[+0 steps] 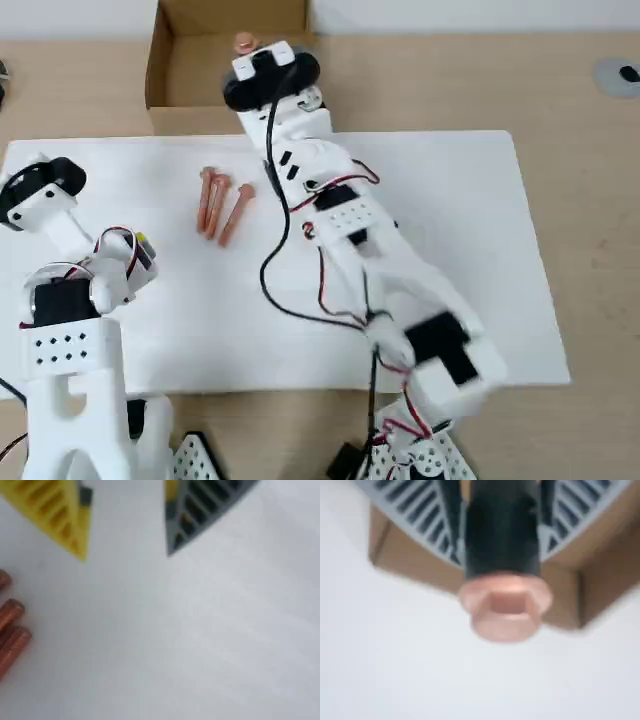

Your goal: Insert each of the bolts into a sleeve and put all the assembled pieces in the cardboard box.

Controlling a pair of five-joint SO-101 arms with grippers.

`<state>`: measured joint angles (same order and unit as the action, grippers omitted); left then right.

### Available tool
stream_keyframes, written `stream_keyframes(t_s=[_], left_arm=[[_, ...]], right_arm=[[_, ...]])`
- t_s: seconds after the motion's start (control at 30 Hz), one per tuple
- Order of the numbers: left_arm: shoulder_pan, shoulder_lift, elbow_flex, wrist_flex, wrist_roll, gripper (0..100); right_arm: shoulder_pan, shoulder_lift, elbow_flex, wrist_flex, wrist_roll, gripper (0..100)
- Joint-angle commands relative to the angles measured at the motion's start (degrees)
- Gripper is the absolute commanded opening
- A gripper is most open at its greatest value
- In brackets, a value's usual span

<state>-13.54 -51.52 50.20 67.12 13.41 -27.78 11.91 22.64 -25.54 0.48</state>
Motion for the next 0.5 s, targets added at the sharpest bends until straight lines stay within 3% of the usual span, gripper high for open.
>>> stream_keyframes(t_s=[0.0, 0.47], left_arm=[[-0.35, -0.04, -2.9, 0.26, -0.35, 12], [-0.7, -0.04, -2.81, 0.26, -0.35, 12]], right_arm=[[2.59, 5.23, -11.03, -1.93, 0.44, 1.0], [4.62, 24.22, -37.76, 13.45, 0.44, 1.0]])
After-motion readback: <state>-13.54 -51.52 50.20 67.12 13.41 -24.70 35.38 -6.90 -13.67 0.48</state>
